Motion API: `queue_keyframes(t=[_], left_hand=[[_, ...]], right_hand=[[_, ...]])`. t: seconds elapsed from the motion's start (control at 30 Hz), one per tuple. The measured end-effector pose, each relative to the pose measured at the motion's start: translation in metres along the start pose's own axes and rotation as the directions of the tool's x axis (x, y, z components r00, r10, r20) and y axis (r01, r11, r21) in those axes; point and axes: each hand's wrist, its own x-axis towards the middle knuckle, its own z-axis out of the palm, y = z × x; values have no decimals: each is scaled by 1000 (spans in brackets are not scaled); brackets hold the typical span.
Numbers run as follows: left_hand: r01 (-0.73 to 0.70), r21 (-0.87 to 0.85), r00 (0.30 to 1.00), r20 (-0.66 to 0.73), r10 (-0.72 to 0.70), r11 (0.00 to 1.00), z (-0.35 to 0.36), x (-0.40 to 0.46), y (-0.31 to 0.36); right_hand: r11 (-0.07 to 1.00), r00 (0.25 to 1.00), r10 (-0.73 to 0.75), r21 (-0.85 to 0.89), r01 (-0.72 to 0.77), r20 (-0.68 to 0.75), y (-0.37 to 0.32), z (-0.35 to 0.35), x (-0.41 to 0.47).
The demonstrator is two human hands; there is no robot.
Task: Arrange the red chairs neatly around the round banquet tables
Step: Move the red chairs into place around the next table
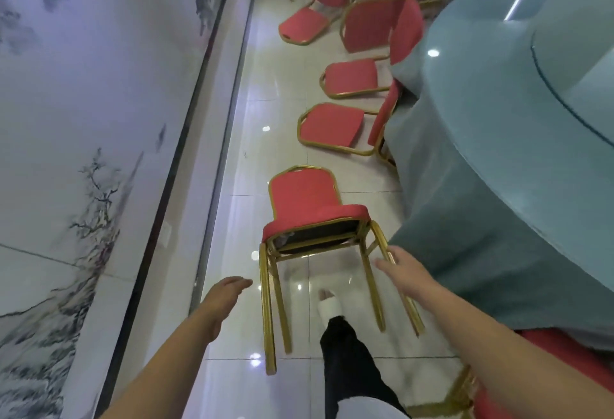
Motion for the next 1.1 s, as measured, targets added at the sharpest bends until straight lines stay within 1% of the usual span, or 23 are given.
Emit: queue_keyframes(t=[0.13, 0.27, 0.33, 0.4, 0.43, 0.47, 0.5, 0.53, 0.57, 0.6, 0.63, 0.7, 0.77, 0.83, 0.9, 0.97, 1.03, 1.1], left_hand=[[166, -41, 986, -12, -167, 985, 14, 72, 45], [244, -78, 969, -17, -246, 967, 30, 152, 77], [299, -93, 953, -25, -302, 950, 38, 193, 84], [350, -93, 936, -19, -353, 932, 44, 230, 87], [363, -87, 931, -11, -365, 928, 47, 248, 88], [373, -89, 927, -2, -375, 923, 51, 266, 89], [383, -94, 923, 8, -384, 919, 53, 281, 89], [404, -101, 914, 16, -405, 909, 55, 296, 88], [429, -105, 903, 18, -429, 897, 57, 310, 88], [471, -110, 882, 25, -471, 875, 58, 321, 88], [519, -111, 854, 36, -519, 847, 61, 331, 91], [612, -109, 790, 43, -611, 783, 65, 345, 96], [655, -152, 753, 47, -657, 740, 71, 354, 103], [659, -220, 745, 60, -665, 719, 73, 362, 106], [655, -282, 744, 80, -663, 701, 74, 365, 105], [621, -375, 761, 80, -644, 688, 73, 366, 99], [584, -481, 775, 90, -625, 654, 75, 366, 91], [526, -563, 808, 97, -582, 637, 76, 363, 82]], right_hand=[[991, 990, 132, 0, -132, 55, -29, -19, 98], [968, 965, 241, 41, -246, 104, -45, -20, 192], [947, 946, 306, 68, -314, 104, -44, -13, 242], [927, 930, 355, 95, -364, 99, -18, -1, 310], [910, 917, 386, 120, -397, 103, 17, 10, 359], [888, 898, 429, 141, -439, 95, 27, 18, 388], [855, 870, 474, 166, -492, 134, 19, 22, 402], [817, 842, 503, 210, -537, 193, 7, 27, 410], [783, 809, 540, 213, -584, 234, -10, 30, 413], [770, 787, 554, 192, -609, 273, -22, 31, 416], [776, 772, 564, 134, -617, 293, -25, 33, 425], [760, 743, 603, 73, -645, 290, -25, 30, 439], [724, 708, 640, 75, -686, 299, -29, 26, 444], [675, 653, 687, 54, -736, 319, -27, 27, 450], [643, 630, 708, 76, -762, 318, -27, 29, 450], [634, 642, 695, 145, -759, 322, -22, 32, 450], [618, 654, 680, 220, -755, 332, -18, 33, 447], [603, 674, 663, 300, -739, 328, -13, 36, 443]])
